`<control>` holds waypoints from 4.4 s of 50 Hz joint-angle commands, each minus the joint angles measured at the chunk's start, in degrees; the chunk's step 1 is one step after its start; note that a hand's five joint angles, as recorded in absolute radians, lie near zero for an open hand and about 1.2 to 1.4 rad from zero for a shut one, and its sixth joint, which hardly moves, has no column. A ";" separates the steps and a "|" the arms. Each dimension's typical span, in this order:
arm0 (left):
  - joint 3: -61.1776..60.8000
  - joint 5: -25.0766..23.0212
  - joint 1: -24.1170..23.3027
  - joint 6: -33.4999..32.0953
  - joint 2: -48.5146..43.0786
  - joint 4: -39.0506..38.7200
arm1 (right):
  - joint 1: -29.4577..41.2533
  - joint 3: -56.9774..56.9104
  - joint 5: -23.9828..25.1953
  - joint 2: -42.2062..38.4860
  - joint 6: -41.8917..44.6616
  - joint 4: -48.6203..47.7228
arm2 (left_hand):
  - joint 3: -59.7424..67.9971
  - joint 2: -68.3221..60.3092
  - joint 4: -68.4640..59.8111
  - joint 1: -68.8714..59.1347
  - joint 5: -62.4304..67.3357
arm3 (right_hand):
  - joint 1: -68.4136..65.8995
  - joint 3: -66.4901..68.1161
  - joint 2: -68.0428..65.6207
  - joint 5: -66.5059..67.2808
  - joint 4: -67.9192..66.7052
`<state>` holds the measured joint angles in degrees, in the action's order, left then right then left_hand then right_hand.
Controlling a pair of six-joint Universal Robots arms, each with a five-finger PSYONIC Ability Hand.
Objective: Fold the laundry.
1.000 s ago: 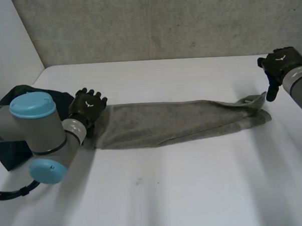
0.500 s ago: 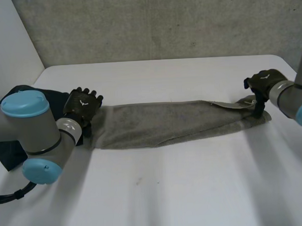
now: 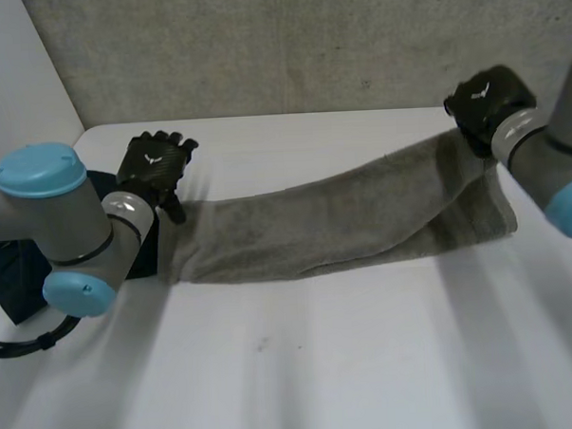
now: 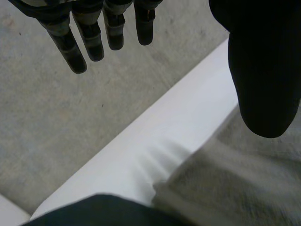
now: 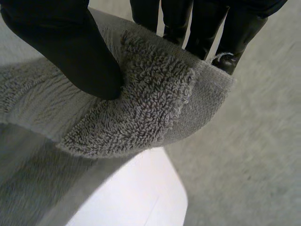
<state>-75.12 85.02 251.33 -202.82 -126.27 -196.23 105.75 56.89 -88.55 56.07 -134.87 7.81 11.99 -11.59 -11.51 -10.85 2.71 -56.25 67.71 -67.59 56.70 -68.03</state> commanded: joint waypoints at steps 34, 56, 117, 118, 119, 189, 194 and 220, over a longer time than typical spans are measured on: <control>23.60 -7.41 -5.32 3.31 -20.59 4.80 | 0.34 24.85 15.43 44.04 -0.74 0.01 | -0.60 0.20 0.12 -0.54 -1.32 | -23.75 12.29 -12.41 13.30 -11.97; 32.66 -7.26 -7.88 3.83 -23.77 12.54 | -0.54 24.23 15.34 45.01 -0.30 -0.08 | 68.01 -68.41 -68.49 -69.15 67.29 | -23.75 12.29 -12.41 13.30 -11.97; 7.50 4.71 -3.74 -8.65 5.86 5.52 | -0.11 4.57 -1.88 10.39 -3.91 3.10 | 68.01 -68.41 -68.49 -69.15 67.29 | -23.75 12.29 -12.41 13.30 -11.97; 10.14 5.33 -3.74 -8.65 5.25 4.46 | 0.25 2.63 -2.58 9.51 -3.91 1.61 | 68.01 -68.41 -68.49 -69.15 67.29 | -23.75 12.29 -12.41 13.30 -11.97; 12.86 5.85 -3.74 -8.65 4.72 3.41 | 0.68 -1.22 -3.55 8.11 -4.17 -1.89 | 68.01 -68.41 -68.49 -69.15 67.29 | -23.75 12.29 -12.41 13.30 -11.97; -37.65 -1.59 2.22 -8.47 23.79 -2.58 | -9.51 52.53 8.13 22.68 -7.16 -16.95 | 11.18 -11.57 -11.66 -12.32 10.45 | -23.75 12.29 -12.41 13.30 -11.97; -37.21 -13.63 7.94 -8.73 23.61 -2.58 | -9.42 53.24 8.48 22.60 -7.16 -17.13 | 12.69 -13.09 -13.17 -13.83 11.96 | -23.75 12.29 -12.41 13.30 -11.97; -17.09 -28.68 6.89 -36.94 5.07 11.04 | -9.59 54.56 10.42 22.51 -7.33 -17.39 | 19.25 -19.64 -19.73 -20.39 18.52 | -23.75 12.29 -12.41 13.30 -11.97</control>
<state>-96.51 55.69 259.39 -234.14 -116.97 -191.61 96.27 111.28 -78.13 78.63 -142.19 -9.58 23.68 -23.73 -23.81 -23.15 14.07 -56.25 67.71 -67.59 56.69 -68.35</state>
